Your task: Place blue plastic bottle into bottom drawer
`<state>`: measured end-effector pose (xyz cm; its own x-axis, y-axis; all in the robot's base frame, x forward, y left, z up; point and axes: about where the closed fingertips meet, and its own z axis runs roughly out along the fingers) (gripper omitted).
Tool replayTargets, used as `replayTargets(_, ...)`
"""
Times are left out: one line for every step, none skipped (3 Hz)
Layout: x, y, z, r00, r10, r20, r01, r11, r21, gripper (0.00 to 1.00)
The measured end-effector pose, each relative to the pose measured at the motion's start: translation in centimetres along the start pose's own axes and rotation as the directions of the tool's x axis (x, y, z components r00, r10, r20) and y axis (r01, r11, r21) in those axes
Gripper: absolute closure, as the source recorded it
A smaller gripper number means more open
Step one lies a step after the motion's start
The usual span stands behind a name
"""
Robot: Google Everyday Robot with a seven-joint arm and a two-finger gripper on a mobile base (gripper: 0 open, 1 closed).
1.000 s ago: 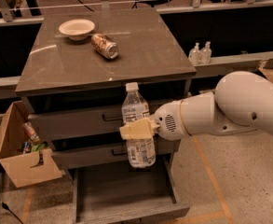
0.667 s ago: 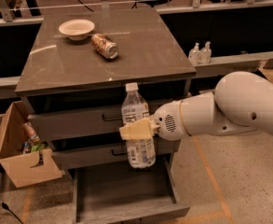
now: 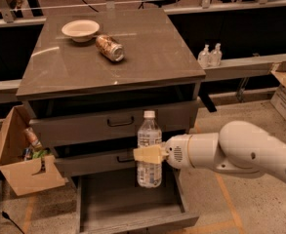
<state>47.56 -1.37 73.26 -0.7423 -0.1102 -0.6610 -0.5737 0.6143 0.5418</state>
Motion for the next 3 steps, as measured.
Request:
replayTargets(2.9, -5.3, 3.9, 0.995, 0.099, 0.02, -0.099, 0.9949, 0.015, 1.0)
replayTargets(6.8, -9.2, 7.8, 0.984, 0.178, -0.017, -0.177, 0.9832, 0.043, 1.0)
replayTargets(10.9, -11.9, 11.6, 0.968, 0.231, -0.095, -0.225, 0.9722, 0.064, 1.0)
